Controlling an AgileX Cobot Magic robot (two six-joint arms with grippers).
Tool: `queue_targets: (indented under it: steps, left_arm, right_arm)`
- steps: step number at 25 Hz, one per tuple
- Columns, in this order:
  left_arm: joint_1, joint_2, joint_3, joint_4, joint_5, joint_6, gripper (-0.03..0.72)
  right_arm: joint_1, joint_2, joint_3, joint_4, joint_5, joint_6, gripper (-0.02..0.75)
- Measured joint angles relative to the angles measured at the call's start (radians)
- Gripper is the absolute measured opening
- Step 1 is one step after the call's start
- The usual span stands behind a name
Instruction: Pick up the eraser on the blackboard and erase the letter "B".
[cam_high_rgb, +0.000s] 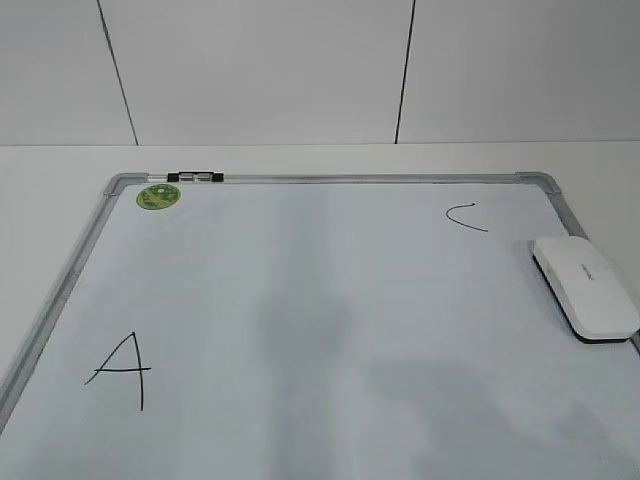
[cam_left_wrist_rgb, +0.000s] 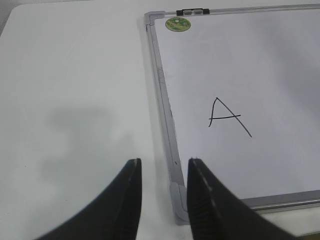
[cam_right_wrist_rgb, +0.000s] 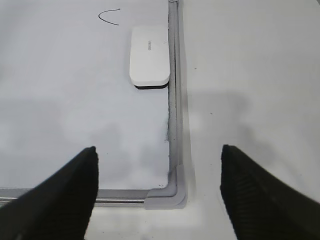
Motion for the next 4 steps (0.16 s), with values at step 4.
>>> queue_targets:
  steps: [4]
  left_arm:
    - [0.0,0.0,0.0,0.0,-0.001,0.002,0.237]
  right_arm:
    - [0.0,0.0,0.0,0.0,0.0,0.0,0.585]
